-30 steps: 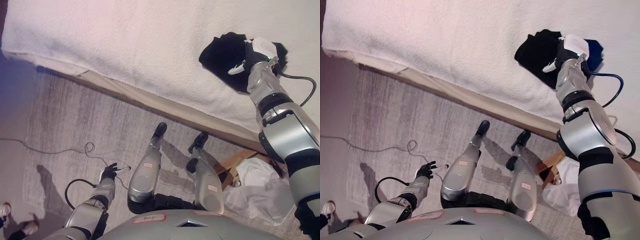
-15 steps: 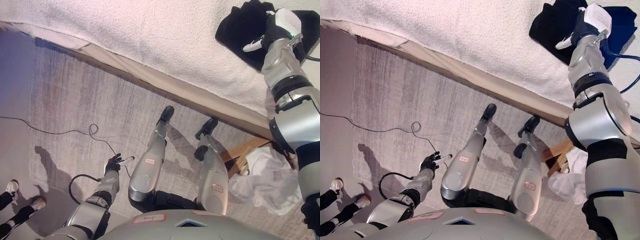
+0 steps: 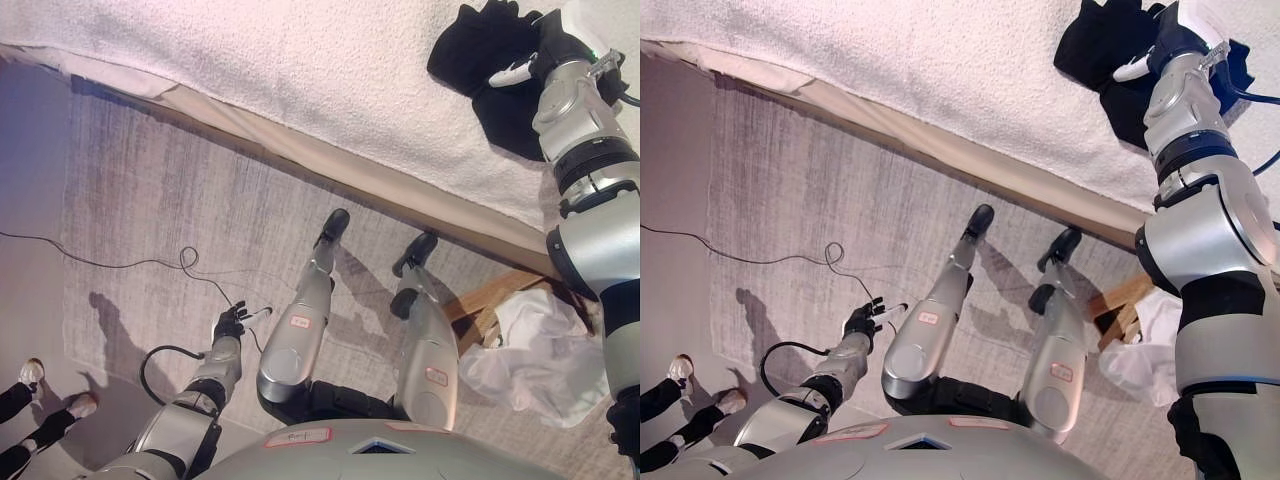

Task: Put the clothes on the bed into the basket.

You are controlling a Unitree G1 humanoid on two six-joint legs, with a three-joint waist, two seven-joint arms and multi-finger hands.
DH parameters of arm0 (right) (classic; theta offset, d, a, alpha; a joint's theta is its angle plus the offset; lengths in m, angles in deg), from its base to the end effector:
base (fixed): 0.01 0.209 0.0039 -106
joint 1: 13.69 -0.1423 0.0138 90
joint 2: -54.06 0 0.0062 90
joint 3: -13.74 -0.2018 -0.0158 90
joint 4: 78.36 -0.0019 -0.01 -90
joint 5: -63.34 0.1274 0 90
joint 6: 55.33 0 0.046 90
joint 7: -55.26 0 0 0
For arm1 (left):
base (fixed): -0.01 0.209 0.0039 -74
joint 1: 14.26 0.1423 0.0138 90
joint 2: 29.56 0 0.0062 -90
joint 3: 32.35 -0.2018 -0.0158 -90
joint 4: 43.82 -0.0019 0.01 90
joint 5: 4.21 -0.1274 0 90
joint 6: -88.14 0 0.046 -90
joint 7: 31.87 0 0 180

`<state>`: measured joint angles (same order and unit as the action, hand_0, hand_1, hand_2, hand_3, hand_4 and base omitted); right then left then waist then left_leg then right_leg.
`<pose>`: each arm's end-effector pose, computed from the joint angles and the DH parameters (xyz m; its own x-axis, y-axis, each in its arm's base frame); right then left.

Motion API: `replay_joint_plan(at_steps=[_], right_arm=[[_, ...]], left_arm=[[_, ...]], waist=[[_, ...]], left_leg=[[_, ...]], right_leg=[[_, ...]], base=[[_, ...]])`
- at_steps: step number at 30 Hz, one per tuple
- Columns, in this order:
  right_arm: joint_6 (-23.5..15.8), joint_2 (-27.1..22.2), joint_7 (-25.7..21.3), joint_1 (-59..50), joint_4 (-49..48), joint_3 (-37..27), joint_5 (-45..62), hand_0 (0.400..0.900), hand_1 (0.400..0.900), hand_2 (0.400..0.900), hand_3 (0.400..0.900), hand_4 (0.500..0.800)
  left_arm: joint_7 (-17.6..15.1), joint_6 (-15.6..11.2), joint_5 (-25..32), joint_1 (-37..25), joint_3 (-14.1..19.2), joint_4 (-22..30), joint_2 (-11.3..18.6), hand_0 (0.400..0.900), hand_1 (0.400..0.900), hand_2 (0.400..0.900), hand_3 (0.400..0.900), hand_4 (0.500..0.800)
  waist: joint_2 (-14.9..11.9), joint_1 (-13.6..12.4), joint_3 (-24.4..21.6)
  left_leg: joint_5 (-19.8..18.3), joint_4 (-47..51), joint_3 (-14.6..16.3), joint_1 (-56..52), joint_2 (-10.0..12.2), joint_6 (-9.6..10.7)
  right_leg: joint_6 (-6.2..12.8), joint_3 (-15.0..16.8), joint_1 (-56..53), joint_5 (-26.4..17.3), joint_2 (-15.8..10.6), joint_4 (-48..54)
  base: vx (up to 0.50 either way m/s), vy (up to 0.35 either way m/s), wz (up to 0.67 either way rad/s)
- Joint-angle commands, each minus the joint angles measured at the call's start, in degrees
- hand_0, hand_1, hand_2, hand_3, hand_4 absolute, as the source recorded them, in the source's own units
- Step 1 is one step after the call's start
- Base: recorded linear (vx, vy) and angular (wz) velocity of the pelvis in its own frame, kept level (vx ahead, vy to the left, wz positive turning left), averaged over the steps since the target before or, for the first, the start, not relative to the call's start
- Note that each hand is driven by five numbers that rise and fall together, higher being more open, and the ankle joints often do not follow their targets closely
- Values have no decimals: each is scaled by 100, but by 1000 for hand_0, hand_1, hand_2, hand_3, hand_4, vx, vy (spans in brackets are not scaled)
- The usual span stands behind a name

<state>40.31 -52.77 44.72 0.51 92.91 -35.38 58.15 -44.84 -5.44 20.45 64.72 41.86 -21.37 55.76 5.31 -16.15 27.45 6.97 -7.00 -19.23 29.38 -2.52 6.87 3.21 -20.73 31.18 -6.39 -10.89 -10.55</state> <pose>0.3738 -0.2511 0.2078 0.9245 -0.3771 0.0555 0.2037 0.3656 -0.9082 0.1477 0.1954 -0.1048 0.5547 0.2810 -0.7832 -0.2054 0.9584 0.1983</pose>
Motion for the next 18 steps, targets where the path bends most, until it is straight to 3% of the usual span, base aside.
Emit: replay_joint_plan(at_steps=[1, 9, 18], right_arm=[[-202, -90, -96, -243, -38, 226, 72, 400, 400, 400, 400, 500], [-226, -143, -125, 399, -222, -20, 3, 400, 400, 400, 400, 500], [-206, -545, 54, 1420, -306, -529, -321, 400, 400, 400, 400, 500]], left_arm=[[-153, 51, 222, 287, 2, -367, 353, 900, 900, 900, 900, 800], [-118, 104, 28, 371, 247, -616, 339, 900, 900, 900, 900, 800], [18, 235, -252, 594, 723, -935, 312, 900, 900, 900, 900, 800]], waist=[[53, 15, 109], [-253, 323, -264], [-637, 930, -1134]], left_leg=[[337, 565, 302, -325, -179, -291], [144, 753, 660, -951, -102, -310], [-214, 1089, 1500, -2078, -14, -472]], right_leg=[[177, 426, -297, 441, -16, -481], [247, 703, -1011, 178, 137, 173], [406, 1442, -1849, -129, 302, 908]], base=[[13, 19, -12], [59, 41, -31], [119, 59, -68]])
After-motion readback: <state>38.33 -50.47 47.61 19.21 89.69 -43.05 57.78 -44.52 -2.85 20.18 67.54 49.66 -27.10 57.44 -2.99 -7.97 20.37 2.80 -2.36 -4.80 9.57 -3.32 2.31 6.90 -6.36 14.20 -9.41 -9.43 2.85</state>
